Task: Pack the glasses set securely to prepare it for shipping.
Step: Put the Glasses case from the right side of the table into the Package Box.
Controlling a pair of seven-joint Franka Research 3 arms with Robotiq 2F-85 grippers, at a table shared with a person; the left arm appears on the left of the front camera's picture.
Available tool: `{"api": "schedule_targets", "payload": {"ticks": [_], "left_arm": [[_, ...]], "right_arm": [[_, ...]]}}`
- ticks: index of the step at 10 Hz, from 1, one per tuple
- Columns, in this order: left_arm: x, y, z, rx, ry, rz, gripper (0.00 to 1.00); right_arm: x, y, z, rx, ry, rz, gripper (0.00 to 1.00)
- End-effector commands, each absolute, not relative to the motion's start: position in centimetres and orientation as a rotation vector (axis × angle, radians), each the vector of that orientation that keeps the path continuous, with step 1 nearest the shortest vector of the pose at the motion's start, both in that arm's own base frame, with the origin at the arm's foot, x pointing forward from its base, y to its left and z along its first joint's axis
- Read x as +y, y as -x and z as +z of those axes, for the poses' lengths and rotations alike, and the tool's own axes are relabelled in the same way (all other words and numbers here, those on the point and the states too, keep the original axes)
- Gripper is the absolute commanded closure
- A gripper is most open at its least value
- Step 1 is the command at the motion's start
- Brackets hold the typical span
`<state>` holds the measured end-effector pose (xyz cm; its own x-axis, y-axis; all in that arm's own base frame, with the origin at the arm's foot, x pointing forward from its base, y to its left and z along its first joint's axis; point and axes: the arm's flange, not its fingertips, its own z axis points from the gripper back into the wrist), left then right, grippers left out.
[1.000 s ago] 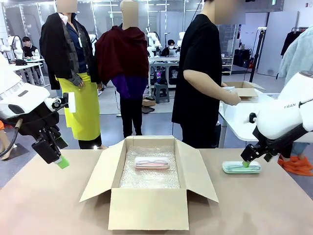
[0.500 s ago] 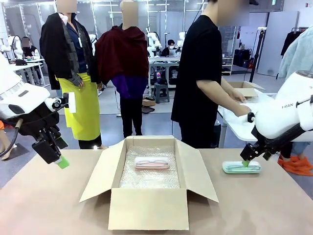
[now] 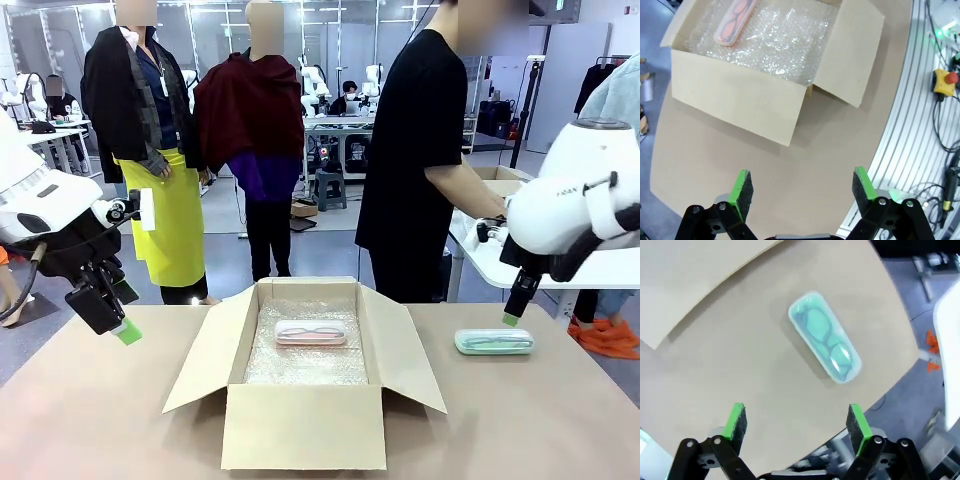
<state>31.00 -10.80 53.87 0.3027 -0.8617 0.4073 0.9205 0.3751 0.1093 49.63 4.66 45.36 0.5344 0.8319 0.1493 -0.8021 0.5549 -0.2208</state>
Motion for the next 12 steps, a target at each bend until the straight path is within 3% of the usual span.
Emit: {"api": "schedule_targets", "payload": {"ticks": [1, 2, 4, 12], "left_arm": [[-10.8, -31.0, 53.9, -0.448, 0.173, -1.182, 0.00], [-10.8, -31.0, 53.9, -0.448, 0.173, -1.182, 0.00], [-10.8, -31.0, 53.9, -0.448, 0.173, -1.182, 0.00], [-10.8, -31.0, 53.9, -0.448, 0.173, -1.182, 0.00]], "right_arm": [[2.7, -52.6, 45.7, -0.170, 0.064, 1.349, 0.00], [2.3, -54.0, 45.4, -0.124, 0.120, 1.415, 0.00], [2.3, -55.8, 44.3, -0.219, 0.150, 1.605, 0.00], [2.8, -61.3, 37.3, -0.138, 0.025, 1.481, 0.00]]}}
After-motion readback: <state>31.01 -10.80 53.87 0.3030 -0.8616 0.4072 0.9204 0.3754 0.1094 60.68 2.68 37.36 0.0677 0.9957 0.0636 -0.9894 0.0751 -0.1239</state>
